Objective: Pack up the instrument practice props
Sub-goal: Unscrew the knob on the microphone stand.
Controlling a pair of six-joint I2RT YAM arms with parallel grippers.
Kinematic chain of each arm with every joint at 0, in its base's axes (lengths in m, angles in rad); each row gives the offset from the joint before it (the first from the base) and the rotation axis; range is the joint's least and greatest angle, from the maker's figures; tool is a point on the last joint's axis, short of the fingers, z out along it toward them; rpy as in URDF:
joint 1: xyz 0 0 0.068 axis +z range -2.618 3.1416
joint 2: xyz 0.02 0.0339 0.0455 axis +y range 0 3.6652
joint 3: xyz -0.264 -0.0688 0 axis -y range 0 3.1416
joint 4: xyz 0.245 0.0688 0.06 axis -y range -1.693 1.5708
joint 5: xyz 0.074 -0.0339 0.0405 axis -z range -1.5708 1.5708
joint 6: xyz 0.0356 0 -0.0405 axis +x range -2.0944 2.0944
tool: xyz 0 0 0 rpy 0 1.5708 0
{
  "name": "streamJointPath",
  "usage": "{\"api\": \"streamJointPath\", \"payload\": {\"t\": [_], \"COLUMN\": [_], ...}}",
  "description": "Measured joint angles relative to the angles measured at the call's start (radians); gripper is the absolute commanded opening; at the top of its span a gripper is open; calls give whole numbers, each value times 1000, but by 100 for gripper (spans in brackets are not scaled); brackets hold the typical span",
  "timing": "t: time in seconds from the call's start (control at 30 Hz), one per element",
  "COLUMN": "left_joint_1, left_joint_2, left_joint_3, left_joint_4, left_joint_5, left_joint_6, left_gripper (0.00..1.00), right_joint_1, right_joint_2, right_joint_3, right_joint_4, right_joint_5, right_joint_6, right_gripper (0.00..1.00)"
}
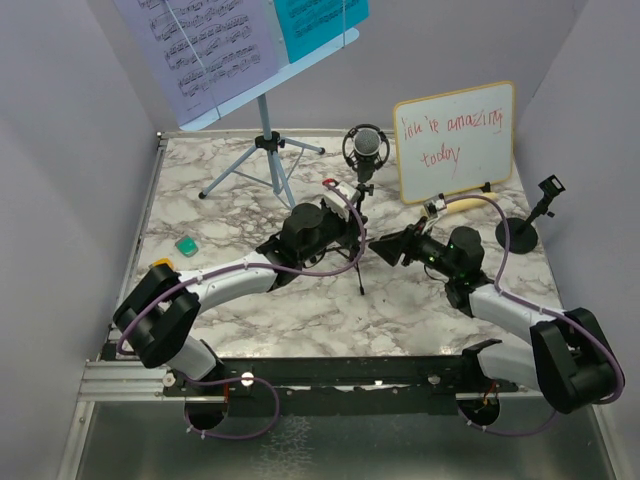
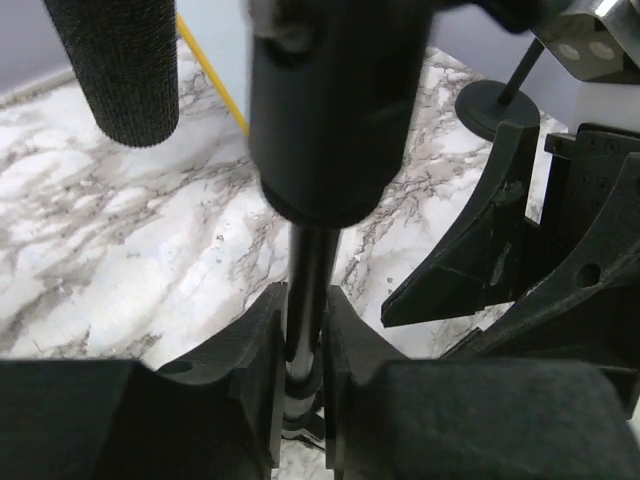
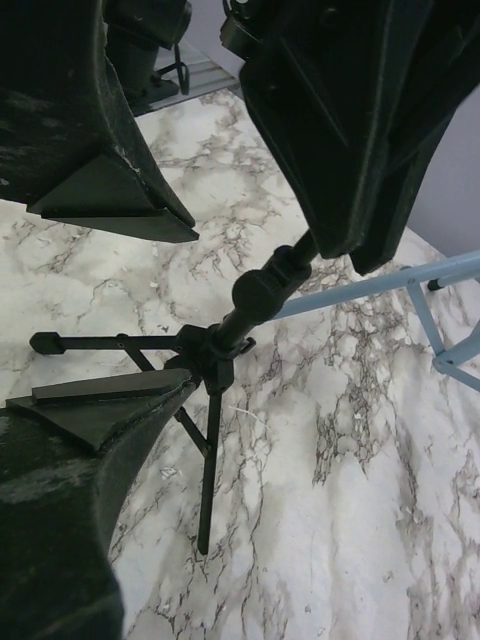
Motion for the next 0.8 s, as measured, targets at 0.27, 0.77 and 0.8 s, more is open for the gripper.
{"api": "streamJointPath", "payload": {"t": [0.27,0.77,0.8], "left_joint_1": [5,5,5], "left_joint_2": [5,-3,-4], "left_joint_3": [1,-21,-22], "left_joint_4": [10,26,26], "left_joint_5": [105,291,294], "left_joint_6": [49,114,116], "left_gripper": [0,0,0], "right_joint_1": [0,0,0], "right_joint_2": [13,65,66], "right_joint_3": [-19,-25,-25], "right_joint_4": [61,138,142], "right_joint_5": [-69,-154,-156], "right_joint_6": [-42,-49,-49], "right_gripper": [59,49,47]}}
